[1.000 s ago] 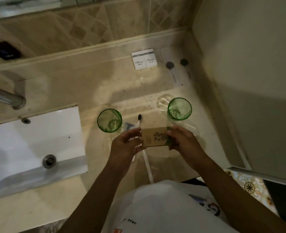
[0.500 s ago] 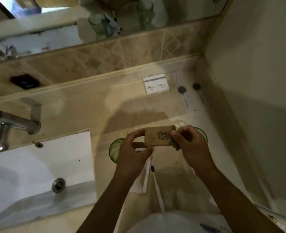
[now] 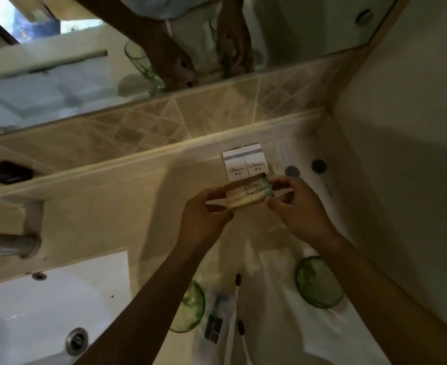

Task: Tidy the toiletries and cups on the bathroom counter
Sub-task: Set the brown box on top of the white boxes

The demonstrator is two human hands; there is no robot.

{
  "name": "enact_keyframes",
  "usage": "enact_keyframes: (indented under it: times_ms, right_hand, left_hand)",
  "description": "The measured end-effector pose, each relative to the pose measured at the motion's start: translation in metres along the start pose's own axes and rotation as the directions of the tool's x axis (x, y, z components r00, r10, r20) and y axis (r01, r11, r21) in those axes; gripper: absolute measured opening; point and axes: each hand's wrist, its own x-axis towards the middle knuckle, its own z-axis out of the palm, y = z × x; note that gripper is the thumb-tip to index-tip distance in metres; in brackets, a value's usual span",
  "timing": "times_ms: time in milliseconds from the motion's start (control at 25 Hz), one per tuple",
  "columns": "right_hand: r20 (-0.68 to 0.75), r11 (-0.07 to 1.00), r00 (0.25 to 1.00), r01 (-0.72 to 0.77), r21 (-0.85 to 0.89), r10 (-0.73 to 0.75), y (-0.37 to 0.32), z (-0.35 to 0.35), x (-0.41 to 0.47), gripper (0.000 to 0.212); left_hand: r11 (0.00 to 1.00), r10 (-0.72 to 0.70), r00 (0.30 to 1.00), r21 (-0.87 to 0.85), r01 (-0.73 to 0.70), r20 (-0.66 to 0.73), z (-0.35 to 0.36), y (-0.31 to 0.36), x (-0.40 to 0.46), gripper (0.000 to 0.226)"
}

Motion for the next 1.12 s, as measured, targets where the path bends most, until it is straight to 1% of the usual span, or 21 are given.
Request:
enact_keyframes:
  times_ms: [80,160,280,400,680,880,960,1040,1120]
  right_hand:
    - [-0.025,0.997,0.999,0.032,-0.072,-0.034,0.001,0.0,0.028,0.038]
    - [-0.038,0.992,0.997,0.066,-0.106,-0.071,0.003,0.001,0.051,0.037]
    - [-0.034,0.993,0.996,0.079,-0.085,-0.083,0.01,0.006,0.081,0.035]
    - [-0.058,0.99,0.991,0.12,-0.073,-0.124,0.015,0.011,0.1,0.033]
    - [-0.027,0.99,0.999,0.015,-0.142,-0.019,0.012,0.014,0.124,0.038]
    - [-0.029,0.993,1.0,-0.009,-0.114,0.006,0.012,0.016,0.128,0.038]
    - [-0.034,0.995,0.999,0.004,-0.102,-0.008,0.014,0.014,0.125,0.04]
    - [-0.062,0.994,0.996,0.056,-0.096,-0.062,0.018,0.011,0.117,0.044]
    - [-0.101,0.997,0.993,0.062,-0.036,-0.065,0.021,0.006,0.105,0.043]
  left_hand:
    - [0.999,0.027,0.999,0.035,-0.026,-0.036,0.01,0.002,0.025,0.044]
    - [0.998,0.043,0.995,0.053,-0.039,-0.091,0.019,0.0,0.048,0.041]
    - [0.997,0.047,0.981,0.065,-0.035,-0.187,0.031,-0.004,0.08,0.038]
    - [0.996,0.038,0.971,0.086,-0.018,-0.236,0.035,-0.006,0.102,0.032]
    - [0.989,0.067,0.971,0.14,-0.035,-0.231,0.041,-0.007,0.118,0.031]
    - [0.992,0.06,0.972,0.122,-0.032,-0.228,0.042,-0.007,0.124,0.034]
    - [0.985,0.107,0.969,0.154,-0.074,-0.224,0.043,-0.008,0.12,0.038]
    - [0.977,0.143,0.965,0.189,-0.101,-0.222,0.042,-0.01,0.113,0.046]
    - [0.973,0.169,0.958,0.193,-0.126,-0.229,0.038,-0.012,0.103,0.05]
